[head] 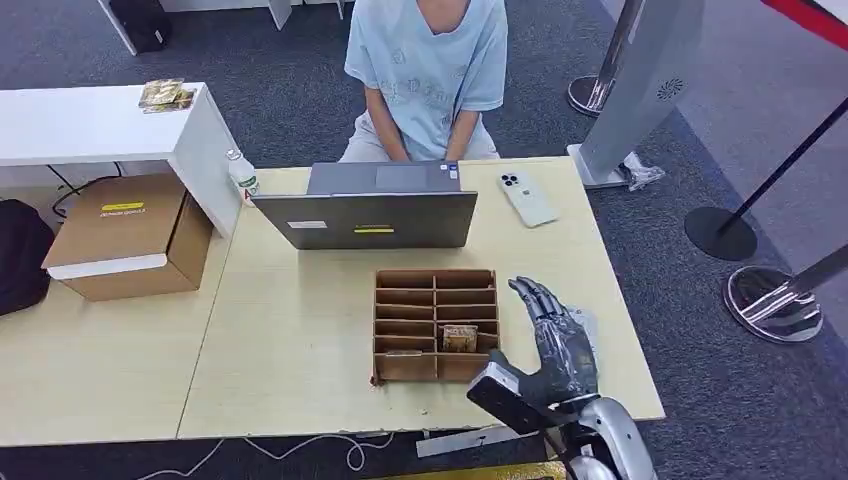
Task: Pass the card to the sensor for recognition and then transmit it.
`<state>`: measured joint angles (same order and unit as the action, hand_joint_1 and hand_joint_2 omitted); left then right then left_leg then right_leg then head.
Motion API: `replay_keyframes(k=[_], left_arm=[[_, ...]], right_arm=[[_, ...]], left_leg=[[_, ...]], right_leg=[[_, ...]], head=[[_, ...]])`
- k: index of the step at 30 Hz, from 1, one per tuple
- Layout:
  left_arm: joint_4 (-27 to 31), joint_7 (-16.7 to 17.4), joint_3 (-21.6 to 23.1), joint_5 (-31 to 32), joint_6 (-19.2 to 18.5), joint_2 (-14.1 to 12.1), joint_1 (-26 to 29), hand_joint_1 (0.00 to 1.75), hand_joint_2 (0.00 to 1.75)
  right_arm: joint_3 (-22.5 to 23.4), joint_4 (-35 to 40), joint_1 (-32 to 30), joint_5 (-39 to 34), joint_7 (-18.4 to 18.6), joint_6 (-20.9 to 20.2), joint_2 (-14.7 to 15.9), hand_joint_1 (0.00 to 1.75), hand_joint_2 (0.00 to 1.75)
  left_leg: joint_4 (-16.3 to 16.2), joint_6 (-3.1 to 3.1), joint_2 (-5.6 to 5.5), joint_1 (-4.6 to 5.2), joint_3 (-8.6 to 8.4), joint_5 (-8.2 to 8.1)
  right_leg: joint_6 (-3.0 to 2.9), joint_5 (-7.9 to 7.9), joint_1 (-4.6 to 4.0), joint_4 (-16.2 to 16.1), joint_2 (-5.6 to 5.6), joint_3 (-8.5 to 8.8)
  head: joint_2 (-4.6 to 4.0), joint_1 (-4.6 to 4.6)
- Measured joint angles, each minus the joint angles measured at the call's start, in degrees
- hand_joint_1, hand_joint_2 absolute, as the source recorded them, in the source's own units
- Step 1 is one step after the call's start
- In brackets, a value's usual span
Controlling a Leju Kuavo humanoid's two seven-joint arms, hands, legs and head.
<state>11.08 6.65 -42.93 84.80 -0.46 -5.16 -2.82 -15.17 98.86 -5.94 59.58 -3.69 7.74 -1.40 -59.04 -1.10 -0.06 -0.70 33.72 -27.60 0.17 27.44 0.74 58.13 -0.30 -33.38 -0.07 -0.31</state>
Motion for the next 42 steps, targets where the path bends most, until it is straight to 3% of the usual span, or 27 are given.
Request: replay_keyframes(k=[3,5,7,10,11,15,17,20,24,28,34,40,42], left_arm=[[0.0,0.44,-0.02,0.02,-0.09,-0.02,0.0,0.0,0.0],[0.0,0.48,-0.02,0.02,-0.28,-0.04,0.0,0.0,0.0],[0.0,0.48,-0.02,0.04,-0.41,-0.09,0.0,0.0,0.0],[0.0,0.37,-0.02,0.07,-0.37,-0.09,0.0,0.0,0.0],[0.0,0.3,-0.02,0.07,-0.35,-0.09,0.0,0.0,0.0],[0.0,0.04,-0.02,0.09,-0.24,-0.09,-0.01,0.0,0.0],[0.0,0.04,-0.02,0.11,-0.26,-0.09,0.0,0.0,0.0],[0.0,0.04,-0.02,0.13,-0.37,-0.09,-0.01,0.0,0.0],[0.0,0.06,-0.02,0.13,-0.5,-0.09,-0.01,0.0,0.0],[0.0,0.06,-0.02,0.13,-0.55,-0.09,-0.01,0.0,0.0],[0.0,0.06,-0.02,0.13,-0.68,-0.09,-0.07,0.0,0.0],[0.0,0.04,-0.02,0.13,-0.59,-0.09,-0.13,0.0,0.0],[0.0,0.04,-0.02,0.13,-0.59,-0.09,-0.15,0.0,0.0]], right_arm=[[0.0,0.11,0.1,-0.44,-0.17,-0.46,-0.28,0.44,1.75],[0.02,0.11,0.2,-0.48,-0.24,-0.55,-0.42,0.61,1.75],[0.02,0.09,0.25,-0.42,-0.26,-0.59,-0.46,1.26,1.75],[0.02,0.04,0.26,0.55,-0.2,-0.52,-0.46,1.2,1.75],[0.02,0.0,0.26,0.85,-0.06,-0.46,-0.46,1.29,1.75],[0.02,-0.04,0.25,1.71,0.35,-0.33,-0.46,1.06,1.75],[0.02,-0.04,0.22,1.84,0.46,-0.31,-0.46,0.84,1.75],[0.02,-0.04,0.22,2.32,0.68,-0.31,-0.46,0.66,1.75],[0.02,-0.09,0.24,2.67,0.98,-0.46,-0.46,0.72,1.75],[0.0,-0.63,0.27,3.04,1.03,-0.68,-0.46,0.63,1.75],[-1.07,-2.23,0.62,3.41,0.87,-1.68,-0.94,0.73,1.75],[-2.08,-4.61,1.44,3.56,0.85,-1.86,-1.88,0.59,1.75],[-2.47,-5.33,1.74,3.59,0.85,-1.97,-2.03,0.63,1.75]], left_leg=[[0.0,0.0,0.0,0.0,0.0,0.0],[0.0,0.0,0.0,0.0,0.0,0.0],[0.0,0.0,0.0,0.0,0.0,0.0],[0.0,0.0,0.0,0.01,0.0,0.0],[0.0,0.0,0.0,0.01,0.0,0.0],[0.0,0.0,0.0,0.01,0.0,0.0],[0.0,0.0,0.0,0.0,0.0,0.0],[0.0,0.0,0.0,0.0,0.0,0.0],[0.0,0.0,0.0,0.0,0.0,0.0],[0.0,0.0,0.0,0.0,0.0,0.0],[0.0,0.0,0.0,0.0,0.0,0.0],[0.0,0.0,0.0,0.0,0.0,0.0],[0.0,0.0,0.0,0.0,0.0,0.0]], right_leg=[[0.0,0.0,0.0,0.0,0.0,0.0],[0.0,0.0,0.0,0.0,0.0,0.0],[0.0,0.0,0.0,0.0,0.0,0.0],[0.0,0.0,0.0,0.0,0.0,0.0],[0.0,0.0,0.0,0.0,0.0,0.0],[0.0,0.0,0.0,0.0,0.0,0.0],[0.0,0.0,0.0,0.0,0.0,0.0],[0.0,0.0,0.0,0.0,0.0,0.0],[0.0,0.0,0.0,0.0,0.0,0.0],[0.0,0.0,0.0,0.0,0.0,0.0],[0.0,0.0,0.0,0.0,0.0,0.0],[0.0,0.0,0.0,0.0,0.0,0.0],[0.0,0.0,0.0,0.0,0.0,0.0]], head=[[0.0,0.0],[0.0,0.0],[0.0,0.0],[0.0,0.0],[0.0,0.0],[0.0,0.0],[0.0,0.0],[0.0,0.0],[0.0,0.0],[0.0,0.0],[0.0,-0.02],[0.0,0.0],[0.0,0.0]])
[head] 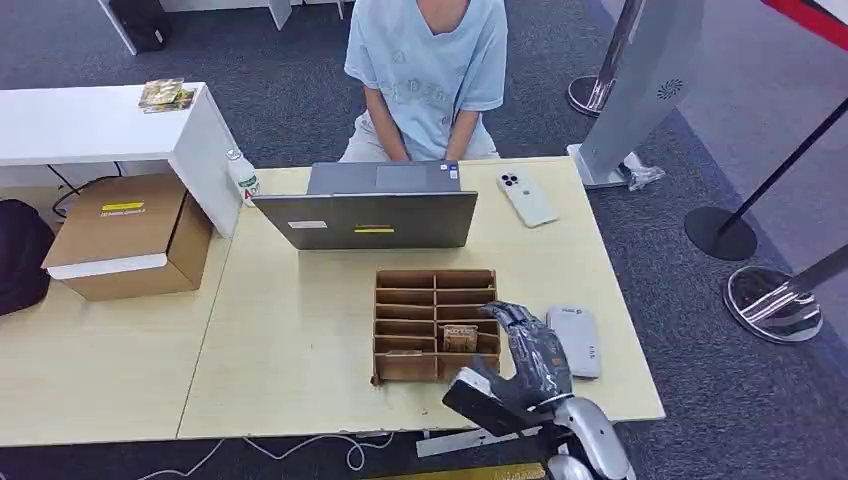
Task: Pass the card to the sensor for recognition and then transmit it.
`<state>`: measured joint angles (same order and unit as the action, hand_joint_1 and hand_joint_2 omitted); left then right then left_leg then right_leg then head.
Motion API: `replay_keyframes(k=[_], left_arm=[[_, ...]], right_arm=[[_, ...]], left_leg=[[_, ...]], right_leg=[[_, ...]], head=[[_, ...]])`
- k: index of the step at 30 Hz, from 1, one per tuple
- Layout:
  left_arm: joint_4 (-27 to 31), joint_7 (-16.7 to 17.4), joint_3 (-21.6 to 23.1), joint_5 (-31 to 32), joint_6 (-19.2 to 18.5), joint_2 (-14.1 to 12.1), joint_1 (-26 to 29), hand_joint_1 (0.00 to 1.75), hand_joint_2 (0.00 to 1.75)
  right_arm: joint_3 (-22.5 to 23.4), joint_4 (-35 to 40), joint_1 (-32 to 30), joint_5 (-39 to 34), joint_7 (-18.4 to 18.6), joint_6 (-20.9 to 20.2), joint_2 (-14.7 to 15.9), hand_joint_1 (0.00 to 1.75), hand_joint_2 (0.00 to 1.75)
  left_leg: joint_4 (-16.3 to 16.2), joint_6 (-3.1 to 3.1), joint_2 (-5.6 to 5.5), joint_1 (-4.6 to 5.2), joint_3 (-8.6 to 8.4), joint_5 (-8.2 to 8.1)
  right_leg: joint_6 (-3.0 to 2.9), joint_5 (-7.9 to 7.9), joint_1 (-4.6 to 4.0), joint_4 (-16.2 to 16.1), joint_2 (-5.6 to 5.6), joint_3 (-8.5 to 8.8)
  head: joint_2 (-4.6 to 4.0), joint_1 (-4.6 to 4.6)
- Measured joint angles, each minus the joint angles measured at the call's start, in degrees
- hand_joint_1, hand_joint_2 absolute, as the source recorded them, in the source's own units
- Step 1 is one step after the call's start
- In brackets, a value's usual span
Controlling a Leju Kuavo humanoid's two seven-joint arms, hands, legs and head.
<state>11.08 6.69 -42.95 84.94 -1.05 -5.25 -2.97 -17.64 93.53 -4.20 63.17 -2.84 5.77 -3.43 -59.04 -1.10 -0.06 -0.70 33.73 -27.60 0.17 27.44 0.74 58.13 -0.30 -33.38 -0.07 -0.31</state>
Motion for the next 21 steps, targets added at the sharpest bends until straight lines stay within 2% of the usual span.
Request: replay_keyframes(k=[1,4,5,7,12,18,20,21], left_arm=[[0.0,0.0,0.0,0.0,0.0,0.0,0.0,0.0,0.0],[0.0,-0.02,0.04,0.0,0.02,0.02,-0.01,0.0,0.0],[0.0,-0.09,0.07,0.0,0.02,0.02,-0.01,0.0,0.0],[0.0,-0.15,0.07,0.0,0.02,0.0,-0.01,0.0,0.0],[0.0,-0.22,0.13,0.0,0.04,0.0,-0.03,0.0,0.0],[0.0,-0.39,0.22,0.0,0.02,0.0,-0.08,0.0,0.0],[0.0,-0.61,0.24,0.0,0.02,0.0,-0.09,0.0,0.0],[0.0,-0.63,0.24,0.0,0.02,0.0,-0.1,0.0,0.0]], right_arm=[[-0.15,-0.27,0.12,0.07,0.0,-0.04,-0.09,0.63,1.75],[-0.44,-1.1,0.59,0.31,0.0,-0.2,-0.15,0.79,1.75],[-0.46,-1.31,0.79,0.61,0.0,-0.09,-0.17,0.7,1.75],[-0.53,-1.84,1.24,1.23,0.04,0.53,-0.24,0.66,1.75],[-0.57,-2.69,2.23,3.08,1.07,1.73,-0.26,0.86,1.75],[-0.57,-2.93,2.38,4.09,1.88,1.97,-0.26,0.68,1.75],[-0.59,-3.0,2.38,4.26,1.97,2.05,-0.26,0.54,1.75],[-0.61,-3.0,2.39,4.37,1.97,2.12,-0.26,0.52,1.75]], left_leg=[[0.0,0.0,0.0,0.0,0.0,0.0],[0.0,0.0,0.0,0.0,0.0,0.0],[0.0,0.0,0.0,0.01,0.0,0.0],[0.0,0.0,0.0,0.01,0.0,0.0],[0.0,0.0,0.0,0.01,0.0,0.0],[0.0,0.0,0.0,0.0,0.0,0.0],[0.0,0.0,0.0,0.0,0.0,0.0],[0.0,0.0,0.0,0.0,0.0,0.0]], right_leg=[[0.0,0.0,0.0,0.0,0.0,0.0],[0.0,0.0,0.0,0.0,0.0,0.0],[0.0,0.0,0.0,0.0,0.0,0.0],[0.0,0.0,0.0,0.0,0.0,0.0],[0.0,0.0,0.0,0.0,0.0,0.0],[0.0,0.0,0.0,0.0,0.0,0.0],[0.0,0.0,0.0,0.0,0.0,0.0],[0.0,0.0,0.0,0.0,0.0,0.0]], head=[[0.0,0.0],[0.0,0.0],[0.0,0.0],[0.0,0.0],[0.0,0.0],[0.0,0.0],[0.0,0.0],[0.0,0.0]])
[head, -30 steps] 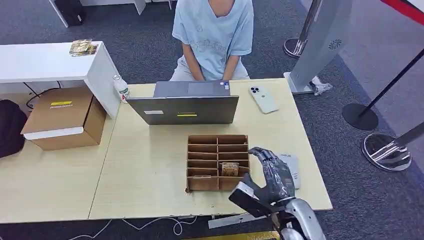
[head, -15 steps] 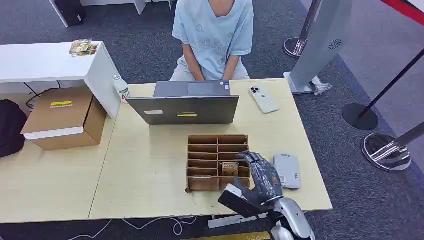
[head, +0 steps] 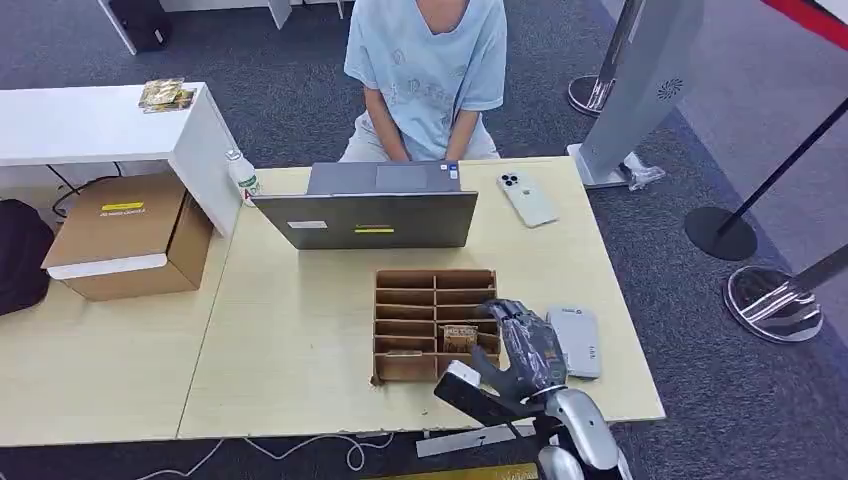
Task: Pass the card to the sensor for recognition and then transmit it.
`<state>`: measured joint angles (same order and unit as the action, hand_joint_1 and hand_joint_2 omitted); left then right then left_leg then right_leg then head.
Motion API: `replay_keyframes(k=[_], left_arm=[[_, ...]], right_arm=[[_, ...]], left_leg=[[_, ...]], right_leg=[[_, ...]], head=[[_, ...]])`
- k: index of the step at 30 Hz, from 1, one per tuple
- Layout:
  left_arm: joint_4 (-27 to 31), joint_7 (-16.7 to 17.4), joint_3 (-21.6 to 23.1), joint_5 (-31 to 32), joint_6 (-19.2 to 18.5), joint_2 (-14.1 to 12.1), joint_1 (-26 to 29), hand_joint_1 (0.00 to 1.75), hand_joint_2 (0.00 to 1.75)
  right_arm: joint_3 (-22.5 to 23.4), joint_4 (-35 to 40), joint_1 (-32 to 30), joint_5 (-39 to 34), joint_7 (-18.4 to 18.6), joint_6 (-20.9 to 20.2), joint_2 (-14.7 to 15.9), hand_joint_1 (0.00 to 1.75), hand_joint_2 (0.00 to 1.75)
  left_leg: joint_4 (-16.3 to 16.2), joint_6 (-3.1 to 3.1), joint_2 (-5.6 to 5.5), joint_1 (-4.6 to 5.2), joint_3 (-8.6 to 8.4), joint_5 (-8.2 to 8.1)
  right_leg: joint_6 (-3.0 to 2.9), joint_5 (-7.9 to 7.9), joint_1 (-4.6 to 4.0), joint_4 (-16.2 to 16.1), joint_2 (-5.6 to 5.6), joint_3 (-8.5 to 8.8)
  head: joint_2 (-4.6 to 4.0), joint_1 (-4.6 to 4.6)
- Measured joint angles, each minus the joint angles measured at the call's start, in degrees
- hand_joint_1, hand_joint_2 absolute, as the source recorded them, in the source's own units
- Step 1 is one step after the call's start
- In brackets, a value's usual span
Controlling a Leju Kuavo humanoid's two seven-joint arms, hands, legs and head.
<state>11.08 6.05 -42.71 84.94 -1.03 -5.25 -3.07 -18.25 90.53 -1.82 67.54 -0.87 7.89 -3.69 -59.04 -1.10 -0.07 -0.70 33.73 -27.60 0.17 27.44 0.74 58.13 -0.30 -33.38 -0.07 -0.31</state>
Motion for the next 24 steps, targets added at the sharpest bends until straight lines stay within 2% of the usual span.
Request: replay_keyframes(k=[7,18,24], left_arm=[[0.0,-0.18,0.11,0.0,0.09,0.0,-0.05,0.0,0.0],[0.0,-0.22,0.37,0.0,0.09,0.0,-0.1,0.0,0.0],[0.0,-0.22,0.37,0.0,0.09,0.0,-0.13,0.0,0.0]], right_arm=[[-1.05,-0.26,0.05,1.11,0.11,0.09,0.0,0.47,1.75],[-2.88,-1.7,0.3,2.45,0.11,-0.02,-0.22,0.7,1.75],[-3.98,-2.43,0.42,2.69,0.09,-0.09,-0.35,0.73,1.75]], left_leg=[[0.0,0.0,0.0,0.0,0.0,0.0],[0.0,0.0,0.0,0.0,0.0,0.0],[0.0,0.0,0.0,0.0,0.0,0.0]], right_leg=[[0.0,0.0,0.0,0.0,0.0,0.0],[0.0,0.0,0.0,0.0,0.0,0.0],[0.0,0.0,0.0,0.0,0.0,0.0]], head=[[0.0,0.0],[0.0,0.0],[0.0,0.0]])
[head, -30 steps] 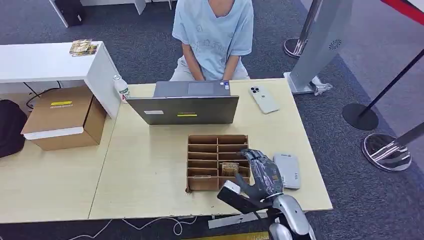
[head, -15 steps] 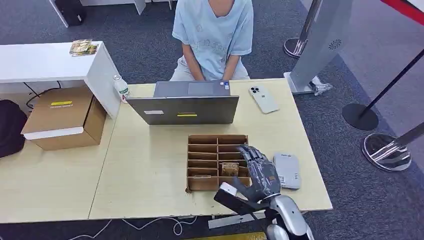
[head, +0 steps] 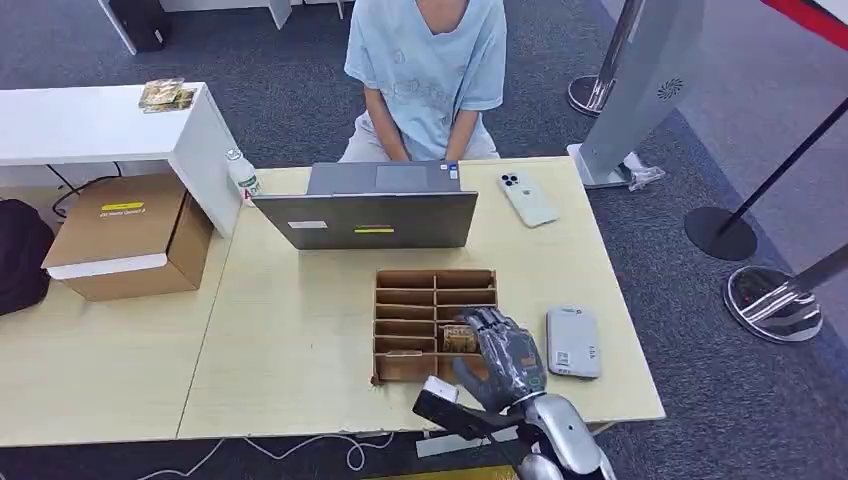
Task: Pass the card to the sensor for recognition and then transmit it.
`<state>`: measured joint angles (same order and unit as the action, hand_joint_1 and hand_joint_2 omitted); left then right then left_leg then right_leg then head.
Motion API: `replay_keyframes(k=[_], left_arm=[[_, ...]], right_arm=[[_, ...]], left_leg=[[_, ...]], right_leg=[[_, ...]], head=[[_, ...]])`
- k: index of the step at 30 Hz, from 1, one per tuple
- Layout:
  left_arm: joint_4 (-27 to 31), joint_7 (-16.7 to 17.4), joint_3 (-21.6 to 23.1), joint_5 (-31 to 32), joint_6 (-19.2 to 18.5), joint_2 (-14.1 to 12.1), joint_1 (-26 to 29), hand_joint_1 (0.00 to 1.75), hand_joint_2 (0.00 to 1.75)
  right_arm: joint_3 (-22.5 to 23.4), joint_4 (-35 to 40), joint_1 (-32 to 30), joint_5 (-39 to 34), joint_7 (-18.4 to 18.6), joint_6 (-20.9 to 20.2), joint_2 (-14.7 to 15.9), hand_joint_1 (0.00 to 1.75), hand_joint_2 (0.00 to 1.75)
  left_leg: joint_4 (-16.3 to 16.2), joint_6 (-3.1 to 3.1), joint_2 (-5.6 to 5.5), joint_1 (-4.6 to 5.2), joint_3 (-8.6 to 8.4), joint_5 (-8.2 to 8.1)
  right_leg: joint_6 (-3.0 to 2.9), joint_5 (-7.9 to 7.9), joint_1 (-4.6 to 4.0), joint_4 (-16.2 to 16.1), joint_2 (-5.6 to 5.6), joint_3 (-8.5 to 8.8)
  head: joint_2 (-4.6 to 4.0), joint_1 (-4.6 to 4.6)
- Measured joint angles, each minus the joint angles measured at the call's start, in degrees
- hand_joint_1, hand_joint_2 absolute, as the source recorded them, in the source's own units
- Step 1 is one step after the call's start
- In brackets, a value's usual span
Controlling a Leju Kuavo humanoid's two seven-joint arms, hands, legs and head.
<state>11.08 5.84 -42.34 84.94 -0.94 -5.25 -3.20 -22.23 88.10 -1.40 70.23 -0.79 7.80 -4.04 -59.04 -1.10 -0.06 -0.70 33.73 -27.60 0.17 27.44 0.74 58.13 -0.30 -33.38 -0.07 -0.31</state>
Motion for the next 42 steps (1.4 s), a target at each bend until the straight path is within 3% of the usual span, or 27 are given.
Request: replay_keyframes(k=[7,10,22,35,42], left_arm=[[0.0,-0.02,0.0,0.0,0.0,0.0,0.0,0.0,0.0],[0.0,-0.04,0.0,0.0,0.0,0.0,0.0,0.0,0.0],[0.0,-0.26,0.0,0.0,-0.02,-0.02,0.0,0.0,0.0],[0.0,-0.33,0.0,0.0,-0.02,-0.02,-0.01,0.0,0.0],[0.0,-0.33,0.0,0.0,-0.02,-0.02,-0.01,0.0,0.0]], right_arm=[[-0.37,-0.72,0.05,0.0,0.0,-0.02,-0.02,0.75,1.75],[-0.66,-0.83,0.13,0.0,0.0,-0.02,-0.02,0.66,1.75],[-1.53,-1.83,0.93,0.0,0.0,-0.26,-0.15,0.73,1.75],[-1.59,-2.97,1.59,0.0,0.0,-0.37,-0.17,0.7,1.75],[-1.66,-3.5,1.96,0.11,0.09,-0.44,-0.17,0.8,1.75]], left_leg=[[0.0,0.0,0.0,0.0,0.0,0.0],[0.0,0.0,0.0,0.0,0.0,0.0],[0.0,0.0,0.0,0.0,0.0,0.0],[0.0,0.0,0.0,0.0,0.0,0.0],[0.0,0.0,0.0,0.0,0.0,0.0]], right_leg=[[0.0,0.0,0.0,0.0,0.0,0.0],[0.0,0.0,0.0,0.0,0.0,0.0],[0.0,0.0,0.0,0.0,0.0,0.0],[0.0,0.0,0.0,0.0,0.0,0.0],[0.0,0.0,0.0,0.0,0.0,0.0]], head=[[0.0,0.0],[0.0,0.0],[0.0,0.0],[0.0,0.0],[0.0,0.0]])
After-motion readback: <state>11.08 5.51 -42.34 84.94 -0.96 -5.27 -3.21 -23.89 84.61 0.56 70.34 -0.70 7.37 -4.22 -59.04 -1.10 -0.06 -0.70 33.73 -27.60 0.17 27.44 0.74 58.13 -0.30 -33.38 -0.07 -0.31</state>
